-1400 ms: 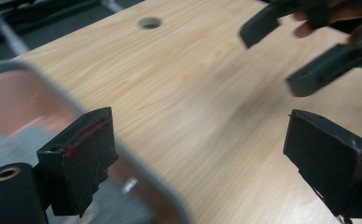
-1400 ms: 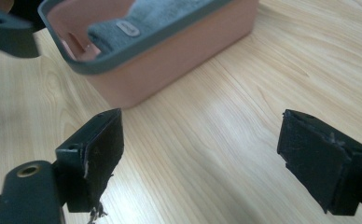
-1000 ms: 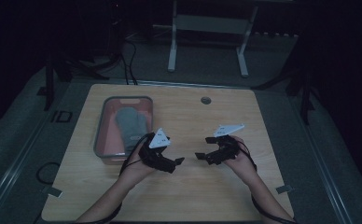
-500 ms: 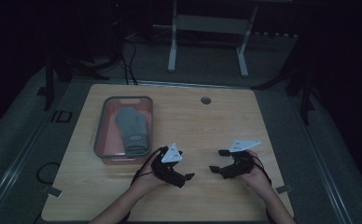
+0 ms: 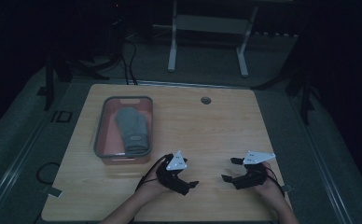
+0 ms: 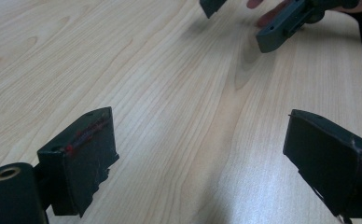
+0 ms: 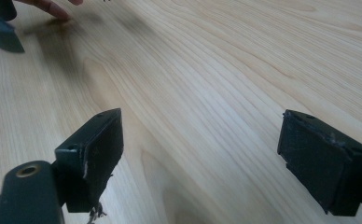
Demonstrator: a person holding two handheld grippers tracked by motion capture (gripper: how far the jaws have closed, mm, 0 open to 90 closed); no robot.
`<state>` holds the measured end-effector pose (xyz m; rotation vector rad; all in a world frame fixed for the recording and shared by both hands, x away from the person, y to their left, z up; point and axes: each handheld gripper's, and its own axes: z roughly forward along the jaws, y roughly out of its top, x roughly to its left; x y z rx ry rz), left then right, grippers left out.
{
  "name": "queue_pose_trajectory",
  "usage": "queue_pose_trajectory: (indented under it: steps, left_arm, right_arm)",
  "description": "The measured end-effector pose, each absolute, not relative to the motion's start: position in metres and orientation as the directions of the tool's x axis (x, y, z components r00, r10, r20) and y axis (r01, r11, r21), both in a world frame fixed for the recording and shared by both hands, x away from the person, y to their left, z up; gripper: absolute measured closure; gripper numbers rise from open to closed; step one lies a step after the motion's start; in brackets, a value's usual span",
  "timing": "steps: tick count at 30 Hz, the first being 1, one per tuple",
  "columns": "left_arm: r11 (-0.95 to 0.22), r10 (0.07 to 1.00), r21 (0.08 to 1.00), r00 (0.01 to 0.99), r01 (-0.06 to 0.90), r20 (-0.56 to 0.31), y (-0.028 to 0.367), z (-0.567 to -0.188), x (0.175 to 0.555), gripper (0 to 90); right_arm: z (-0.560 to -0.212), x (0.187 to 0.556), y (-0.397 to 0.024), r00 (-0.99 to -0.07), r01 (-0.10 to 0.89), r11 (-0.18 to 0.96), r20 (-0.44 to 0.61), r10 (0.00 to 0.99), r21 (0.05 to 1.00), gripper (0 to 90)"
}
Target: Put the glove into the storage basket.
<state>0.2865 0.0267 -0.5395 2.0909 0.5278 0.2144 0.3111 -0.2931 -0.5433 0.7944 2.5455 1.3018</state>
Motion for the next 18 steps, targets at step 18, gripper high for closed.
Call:
queue_pose_trajectory:
  steps: [18]
  left_arm:
    - [-0.422, 0.462, 0.852, 0.882, 0.309, -0.091, 0.034, -0.552, 0.281, 9.7]
  right_arm:
    - [-0.551, 0.301, -0.339, -0.768, 0.430, 0.400, 0.095, 0.633, 0.810, 14.6]
